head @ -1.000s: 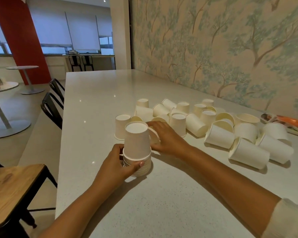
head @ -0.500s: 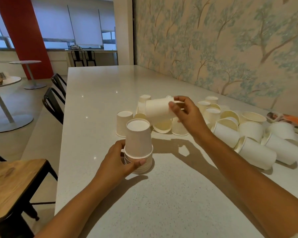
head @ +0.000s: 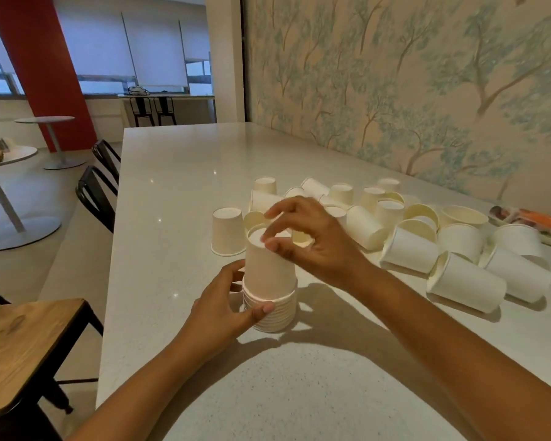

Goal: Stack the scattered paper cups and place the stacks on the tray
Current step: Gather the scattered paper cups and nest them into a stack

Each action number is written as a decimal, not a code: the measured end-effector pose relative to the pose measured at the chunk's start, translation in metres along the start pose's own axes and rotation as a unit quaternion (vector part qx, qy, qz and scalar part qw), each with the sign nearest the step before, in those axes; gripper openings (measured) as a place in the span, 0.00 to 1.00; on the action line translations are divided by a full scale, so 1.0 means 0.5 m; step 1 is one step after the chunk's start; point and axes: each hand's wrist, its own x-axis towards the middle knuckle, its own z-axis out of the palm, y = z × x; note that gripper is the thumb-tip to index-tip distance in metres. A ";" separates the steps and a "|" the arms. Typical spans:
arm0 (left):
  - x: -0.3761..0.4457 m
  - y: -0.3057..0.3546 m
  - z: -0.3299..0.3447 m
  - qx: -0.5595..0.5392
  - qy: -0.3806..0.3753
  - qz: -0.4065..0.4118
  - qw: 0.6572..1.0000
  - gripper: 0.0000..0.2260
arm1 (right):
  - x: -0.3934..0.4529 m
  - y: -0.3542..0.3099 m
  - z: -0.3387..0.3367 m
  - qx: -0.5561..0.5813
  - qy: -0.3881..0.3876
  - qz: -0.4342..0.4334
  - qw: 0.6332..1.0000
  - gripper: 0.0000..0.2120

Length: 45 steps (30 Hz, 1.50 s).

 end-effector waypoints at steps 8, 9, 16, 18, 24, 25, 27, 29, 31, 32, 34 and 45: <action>0.020 0.005 0.007 -0.104 0.023 -0.038 0.994 0.31 | 0.059 0.022 0.018 0.147 0.041 0.080 0.985 0.22; 0.020 0.002 0.005 -0.115 0.037 -0.051 0.991 0.32 | 0.075 0.033 0.023 0.130 0.068 0.110 0.983 0.20; 0.022 -0.033 -0.056 -0.183 0.140 -0.107 0.967 0.27 | 0.136 0.098 0.112 -0.072 0.028 0.073 0.994 0.12; 0.022 -0.046 -0.066 -0.217 0.158 -0.117 0.956 0.28 | 0.139 0.105 0.148 -0.178 -0.010 0.068 0.982 0.19; 0.038 -0.040 -0.064 -0.053 0.180 -0.098 0.977 0.31 | 0.116 0.127 0.182 -0.272 -0.076 0.090 0.955 0.23; 0.040 -0.042 -0.065 -0.046 0.180 -0.096 0.978 0.31 | 0.117 0.126 0.177 -0.255 -0.066 0.093 0.960 0.19; 0.044 -0.046 -0.065 -0.033 0.179 -0.095 0.979 0.31 | 0.123 0.119 0.163 -0.198 -0.042 0.108 0.973 0.12; 0.046 -0.044 -0.063 -0.030 0.183 -0.093 0.978 0.32 | 0.130 0.108 0.149 -0.115 -0.039 0.126 0.985 0.07; 0.042 -0.040 -0.061 -0.028 0.180 -0.090 0.979 0.35 | 0.133 0.095 0.137 -0.040 -0.065 0.128 0.989 0.09; 0.041 -0.039 -0.060 -0.031 0.178 -0.087 0.980 0.37 | 0.134 0.089 0.129 -0.022 -0.070 0.128 0.989 0.10; 0.041 -0.039 -0.062 -0.039 0.180 -0.084 0.979 0.36 | 0.141 0.080 0.109 -0.011 -0.048 0.138 0.989 0.10; 0.070 -0.047 -0.045 -0.026 0.159 -0.061 0.985 0.40 | 0.181 0.003 -0.060 0.053 0.082 0.148 0.984 0.16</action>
